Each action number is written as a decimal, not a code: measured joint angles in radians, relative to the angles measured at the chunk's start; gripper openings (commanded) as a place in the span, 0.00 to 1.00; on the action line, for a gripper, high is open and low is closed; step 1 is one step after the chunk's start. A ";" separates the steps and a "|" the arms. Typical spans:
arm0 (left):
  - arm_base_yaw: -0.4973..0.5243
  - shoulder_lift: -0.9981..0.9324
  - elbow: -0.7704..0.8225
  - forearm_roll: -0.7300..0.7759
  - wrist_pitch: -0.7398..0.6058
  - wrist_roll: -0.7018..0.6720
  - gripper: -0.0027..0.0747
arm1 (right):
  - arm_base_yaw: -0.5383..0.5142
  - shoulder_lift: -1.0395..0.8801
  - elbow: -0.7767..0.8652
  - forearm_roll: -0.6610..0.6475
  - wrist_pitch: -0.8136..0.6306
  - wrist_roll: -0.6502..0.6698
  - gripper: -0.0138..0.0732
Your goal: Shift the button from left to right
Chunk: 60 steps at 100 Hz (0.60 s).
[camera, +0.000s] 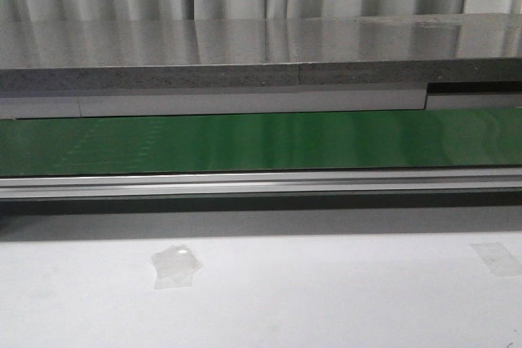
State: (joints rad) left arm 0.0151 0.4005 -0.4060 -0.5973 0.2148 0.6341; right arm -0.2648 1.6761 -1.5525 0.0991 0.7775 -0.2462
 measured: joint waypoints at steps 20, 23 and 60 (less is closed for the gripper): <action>0.000 0.000 0.000 0.000 0.000 0.000 0.01 | 0.121 -0.138 0.090 0.008 -0.094 0.000 0.70; 0.000 0.000 0.000 0.000 0.000 0.000 0.01 | 0.141 -0.158 0.109 0.008 -0.110 0.000 0.70; 0.000 0.000 0.000 0.000 0.000 0.000 0.01 | 0.301 -0.474 0.467 0.013 -0.339 0.000 0.70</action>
State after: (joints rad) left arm 0.0151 0.4005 -0.4060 -0.5973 0.2148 0.6341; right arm 0.0365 1.2022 -1.0858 0.1125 0.4390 -0.2462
